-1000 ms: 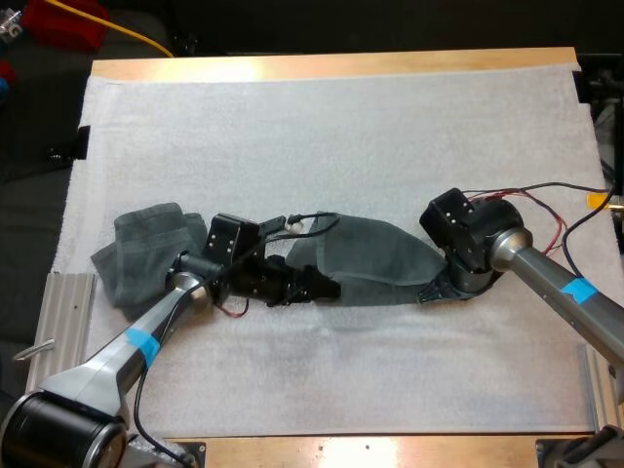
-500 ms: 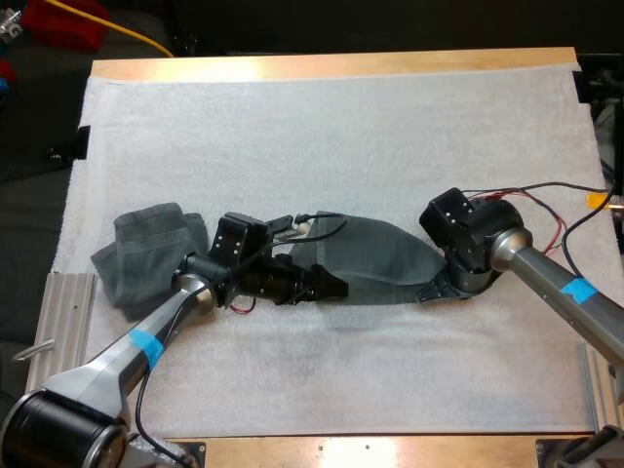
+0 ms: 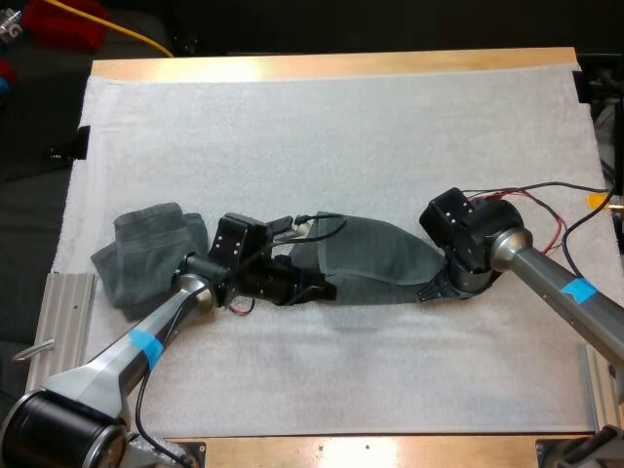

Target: Pick towel from pile, fold and stack

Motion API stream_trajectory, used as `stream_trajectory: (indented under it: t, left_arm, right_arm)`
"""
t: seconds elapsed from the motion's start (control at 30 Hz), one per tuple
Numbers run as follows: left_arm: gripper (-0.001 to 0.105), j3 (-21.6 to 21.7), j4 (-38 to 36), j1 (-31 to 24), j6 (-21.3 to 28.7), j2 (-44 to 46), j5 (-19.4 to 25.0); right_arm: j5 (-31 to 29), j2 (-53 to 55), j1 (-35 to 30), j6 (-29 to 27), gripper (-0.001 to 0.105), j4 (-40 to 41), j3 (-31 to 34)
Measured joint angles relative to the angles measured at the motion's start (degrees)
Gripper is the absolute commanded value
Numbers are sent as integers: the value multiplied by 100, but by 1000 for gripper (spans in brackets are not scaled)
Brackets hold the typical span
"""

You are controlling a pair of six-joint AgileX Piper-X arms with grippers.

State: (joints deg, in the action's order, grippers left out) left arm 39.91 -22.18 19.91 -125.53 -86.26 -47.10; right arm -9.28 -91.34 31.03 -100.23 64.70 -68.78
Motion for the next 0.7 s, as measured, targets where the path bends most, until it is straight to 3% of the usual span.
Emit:
stream_trajectory:
  t: [0.23, 0.43, 0.53, 0.7]
  left_arm:
    - [0, 0, -259, 0, 174, 63, -1]
    - [0, 48, -444, 0, 200, 775, -1]
    - [0, 274, -716, 0, 200, 1056, -230]
    - [0, 1020, -1393, 0, 244, 1246, -446]
  right_arm:
    - [49, 19, 0, 228, 2, 0, 0]
    - [324, 361, 0, 374, 2, -122, 6]
    - [554, 613, 0, 565, 2, -191, 6]
    - [910, 972, 0, 849, 2, -213, 6]
